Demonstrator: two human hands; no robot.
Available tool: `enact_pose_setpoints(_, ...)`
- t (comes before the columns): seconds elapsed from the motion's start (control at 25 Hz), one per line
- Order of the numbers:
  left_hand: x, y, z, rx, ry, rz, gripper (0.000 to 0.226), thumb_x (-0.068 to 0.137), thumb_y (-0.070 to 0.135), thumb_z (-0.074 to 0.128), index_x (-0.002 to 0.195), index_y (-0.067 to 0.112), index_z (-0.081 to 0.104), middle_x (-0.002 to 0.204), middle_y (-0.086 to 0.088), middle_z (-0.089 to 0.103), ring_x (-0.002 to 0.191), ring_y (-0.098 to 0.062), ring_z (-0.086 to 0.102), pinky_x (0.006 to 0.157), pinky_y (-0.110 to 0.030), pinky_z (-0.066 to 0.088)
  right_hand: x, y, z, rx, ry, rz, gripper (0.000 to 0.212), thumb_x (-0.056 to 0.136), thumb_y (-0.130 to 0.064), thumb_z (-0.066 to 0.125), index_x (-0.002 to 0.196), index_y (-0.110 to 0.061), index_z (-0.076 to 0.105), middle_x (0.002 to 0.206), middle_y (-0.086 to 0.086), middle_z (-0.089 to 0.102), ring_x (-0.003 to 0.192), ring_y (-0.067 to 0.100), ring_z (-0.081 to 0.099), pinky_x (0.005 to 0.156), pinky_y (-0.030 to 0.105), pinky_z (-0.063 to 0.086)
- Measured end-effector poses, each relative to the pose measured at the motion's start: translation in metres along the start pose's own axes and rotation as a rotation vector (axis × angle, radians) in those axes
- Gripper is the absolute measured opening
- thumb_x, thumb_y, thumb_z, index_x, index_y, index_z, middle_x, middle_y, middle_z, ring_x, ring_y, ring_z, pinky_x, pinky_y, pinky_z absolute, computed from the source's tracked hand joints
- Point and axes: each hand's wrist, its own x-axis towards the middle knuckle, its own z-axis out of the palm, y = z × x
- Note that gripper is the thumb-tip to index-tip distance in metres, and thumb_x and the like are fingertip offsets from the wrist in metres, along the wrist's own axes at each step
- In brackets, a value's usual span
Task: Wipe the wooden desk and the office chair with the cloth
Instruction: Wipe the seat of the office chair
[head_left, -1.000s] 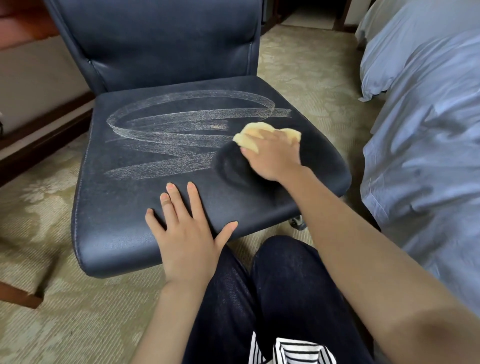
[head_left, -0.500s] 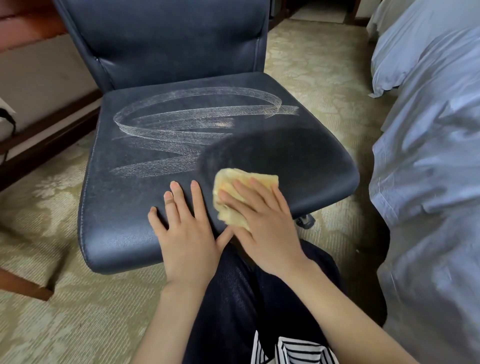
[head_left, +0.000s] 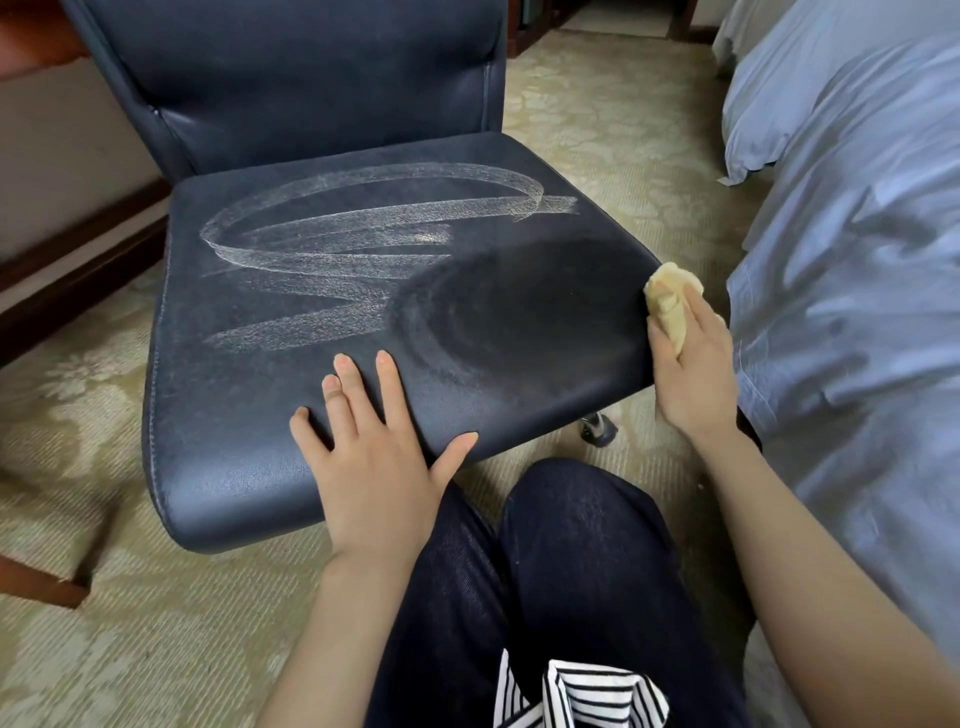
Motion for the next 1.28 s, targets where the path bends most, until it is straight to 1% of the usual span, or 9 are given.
enact_pose_setpoints(0.08, 0.0, 0.003, 0.0, 0.014, 0.015, -0.003, 0.095, 0.083, 0.076, 0.009, 0.149, 0.007, 0.016, 0.15, -0.026, 0.024, 0.132, -0.036, 0.034, 0.105, -0.052, 0.027, 0.004, -0.018, 0.009, 0.078, 0.057, 0.15, 0.045, 0.098, -0.025, 0.043, 0.14, -0.009, 0.042, 0.147, 0.012, 0.037, 0.133, 0.035, 0.032, 0.11, 0.044, 0.025)
enact_pose_setpoints(0.2, -0.001, 0.005, 0.002, 0.024, 0.03, -0.012, 0.094, 0.084, 0.076, 0.009, 0.148, 0.007, 0.016, 0.15, -0.026, 0.025, 0.131, -0.036, 0.035, 0.104, -0.052, 0.028, -0.022, -0.055, 0.027, 0.088, 0.084, 0.259, 0.045, 0.099, -0.026, 0.043, 0.143, -0.014, 0.04, 0.156, 0.012, 0.02, 0.143, 0.034, 0.01, 0.116, 0.041, 0.007)
enact_pose_setpoints(0.36, -0.001, 0.0, 0.003, -0.057, 0.072, 0.027, 0.082, 0.091, 0.068, 0.019, 0.146, 0.008, 0.028, 0.146, -0.027, 0.032, 0.124, -0.039, 0.041, 0.101, -0.053, 0.029, -0.078, -0.093, 0.047, 0.001, 0.031, -0.073, 0.045, 0.094, -0.031, 0.044, 0.138, -0.022, 0.048, 0.153, 0.011, 0.028, 0.142, 0.037, 0.014, 0.114, 0.054, 0.014)
enact_pose_setpoints(0.56, 0.003, -0.034, 0.013, -0.538, 0.326, 0.069, 0.05, 0.095, 0.039, 0.036, 0.134, 0.012, 0.052, 0.134, -0.015, 0.048, 0.113, -0.031, 0.04, 0.098, -0.045, 0.028, -0.112, -0.125, 0.056, -0.09, -0.152, -0.461, 0.048, 0.086, -0.031, 0.054, 0.134, -0.034, 0.051, 0.147, 0.0, 0.039, 0.137, 0.031, 0.026, 0.112, 0.059, 0.015)
enact_pose_setpoints(0.72, 0.019, -0.068, 0.022, -0.587, 0.424, -0.268, 0.048, 0.094, 0.033, 0.042, 0.135, 0.008, 0.047, 0.139, -0.021, 0.039, 0.125, -0.04, 0.033, 0.107, -0.055, 0.021, -0.116, -0.134, 0.054, -0.108, -0.326, -0.928, 0.047, 0.084, -0.033, 0.051, 0.13, -0.034, 0.056, 0.143, -0.003, 0.046, 0.135, 0.028, 0.036, 0.113, 0.055, 0.02)
enact_pose_setpoints(0.84, 0.036, -0.088, 0.027, -0.529, 0.294, -0.505, 0.056, 0.097, 0.038, 0.04, 0.143, 0.006, 0.033, 0.149, -0.025, 0.024, 0.139, -0.041, 0.017, 0.11, -0.061, 0.005, -0.084, -0.137, 0.048, -0.213, -0.358, -1.081, 0.046, 0.082, -0.036, 0.045, 0.127, -0.038, 0.057, 0.139, -0.009, 0.05, 0.13, 0.021, 0.045, 0.109, 0.042, 0.03)
enact_pose_setpoints(0.96, 0.043, -0.095, 0.031, -0.512, 0.172, -0.563, 0.069, 0.094, 0.052, 0.031, 0.148, 0.009, 0.023, 0.154, -0.021, 0.018, 0.143, -0.034, 0.012, 0.113, -0.057, 0.004, -0.038, -0.145, 0.048, -0.317, -0.404, -0.942, 0.036, 0.094, -0.041, 0.035, 0.127, -0.043, 0.049, 0.136, -0.017, 0.047, 0.121, 0.013, 0.043, 0.098, 0.036, 0.037)
enact_pose_setpoints(1.12, 0.04, -0.091, 0.029, -0.506, 0.192, -0.521, 0.07, 0.094, 0.054, 0.024, 0.147, 0.008, 0.025, 0.153, -0.019, 0.025, 0.14, -0.033, 0.023, 0.113, -0.049, 0.017, 0.018, -0.156, 0.064, -0.244, -0.416, -0.567, 0.04, 0.096, -0.038, 0.045, 0.131, -0.02, 0.052, 0.133, 0.001, 0.054, 0.121, 0.027, 0.047, 0.093, 0.039, 0.035)
enact_pose_setpoints(1.28, 0.038, -0.091, 0.026, -0.499, 0.181, -0.488, 0.071, 0.092, 0.055, 0.02, 0.145, 0.009, 0.03, 0.152, -0.02, 0.026, 0.139, -0.034, 0.025, 0.113, -0.046, 0.022, 0.042, -0.187, 0.085, -0.231, -0.459, -0.426, 0.03, 0.097, -0.031, 0.041, 0.123, -0.025, 0.054, 0.122, 0.003, 0.055, 0.106, 0.03, 0.047, 0.079, 0.036, 0.031)
